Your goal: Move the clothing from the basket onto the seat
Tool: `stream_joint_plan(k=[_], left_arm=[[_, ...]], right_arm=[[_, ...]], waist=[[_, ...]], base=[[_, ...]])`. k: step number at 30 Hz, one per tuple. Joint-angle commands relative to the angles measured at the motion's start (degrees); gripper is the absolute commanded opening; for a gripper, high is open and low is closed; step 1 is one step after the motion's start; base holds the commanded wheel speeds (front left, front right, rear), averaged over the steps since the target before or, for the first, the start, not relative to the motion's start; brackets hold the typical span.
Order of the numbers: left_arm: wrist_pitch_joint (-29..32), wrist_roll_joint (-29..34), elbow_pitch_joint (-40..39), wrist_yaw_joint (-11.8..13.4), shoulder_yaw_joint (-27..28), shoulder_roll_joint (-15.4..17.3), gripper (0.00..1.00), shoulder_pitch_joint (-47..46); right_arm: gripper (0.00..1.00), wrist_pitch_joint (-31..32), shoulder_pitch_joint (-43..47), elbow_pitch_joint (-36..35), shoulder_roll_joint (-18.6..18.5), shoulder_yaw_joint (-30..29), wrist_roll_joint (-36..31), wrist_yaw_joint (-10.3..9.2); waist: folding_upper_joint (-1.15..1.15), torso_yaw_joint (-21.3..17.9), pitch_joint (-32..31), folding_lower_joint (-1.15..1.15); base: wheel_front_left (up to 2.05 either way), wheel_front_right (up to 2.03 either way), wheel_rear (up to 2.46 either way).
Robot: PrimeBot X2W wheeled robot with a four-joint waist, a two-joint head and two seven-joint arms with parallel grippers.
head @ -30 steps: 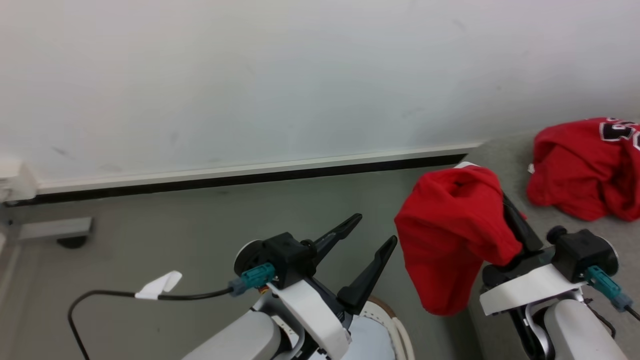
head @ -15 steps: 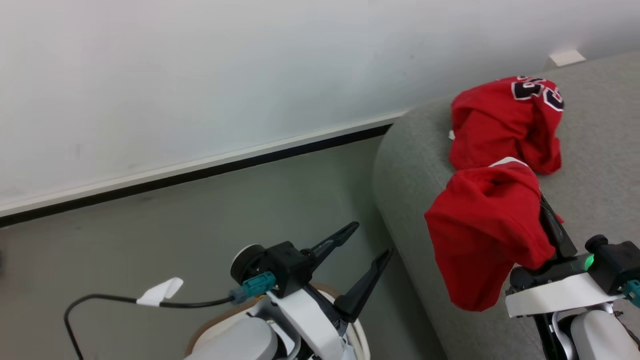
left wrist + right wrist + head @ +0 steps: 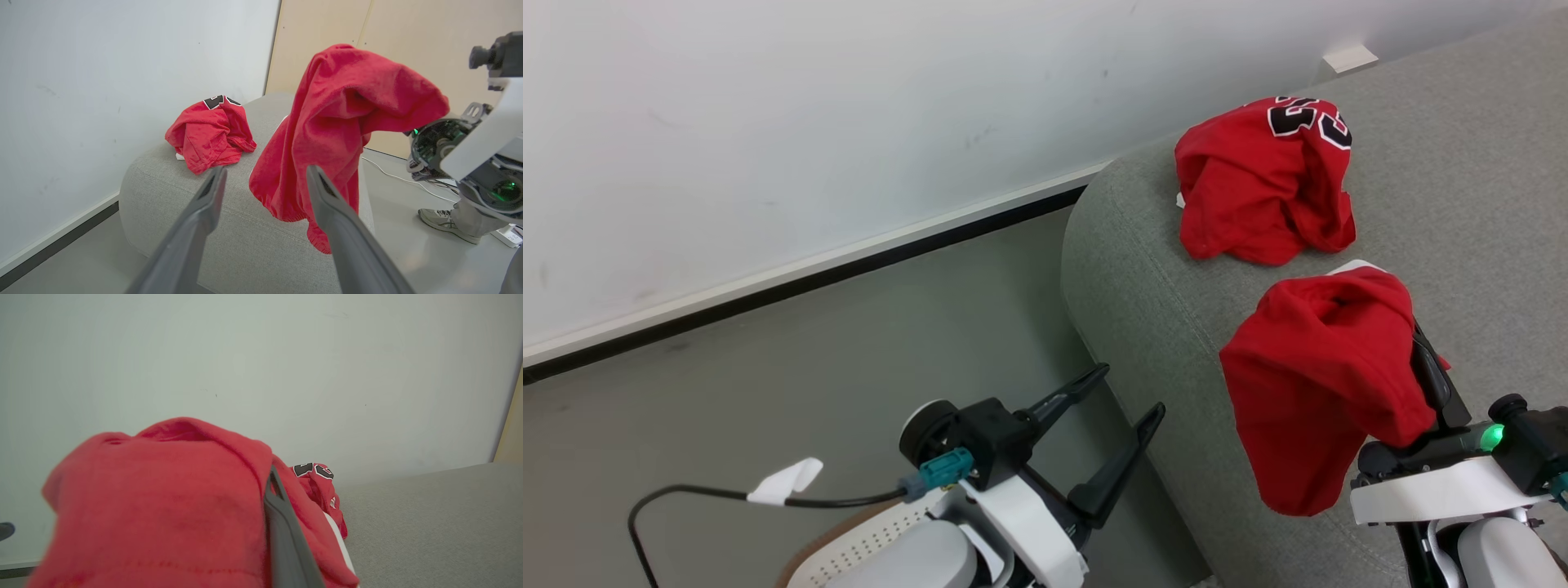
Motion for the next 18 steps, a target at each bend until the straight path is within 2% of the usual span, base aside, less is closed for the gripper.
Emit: stream_joint_plan(k=[1, 10, 18], left_arm=[[-0.3, 0.9, 0.3, 0.1, 0.1, 0.1, 1.0, -0.1], [0.3, 1.0, -0.1, 0.1, -0.2, 0.6, 1.0, -1.2], [1.8, 1.4, -2.1, 0.0, 0.0, 2.5, 1.0, -3.2]], right_arm=[[0.0, -0.1, 0.4, -0.4, 0.0, -0.2, -0.4, -0.13], [0.0, -0.1, -1.6, -0.4, -0.8, -0.8, 0.1, -0.13], [0.0, 0.9, -8.7, 3.6, -3.3, -7.0, 1.1, -0.13]], waist=[[-0.01, -0.1, 0.1, 0.0], [-0.01, 0.0, 1.7, 0.0], [-0.01, 1.7, 7.1, 0.0]], base=[[0.0, 0.0, 0.0], [0.0, 0.0, 0.0], [0.0, 0.0, 0.0]])
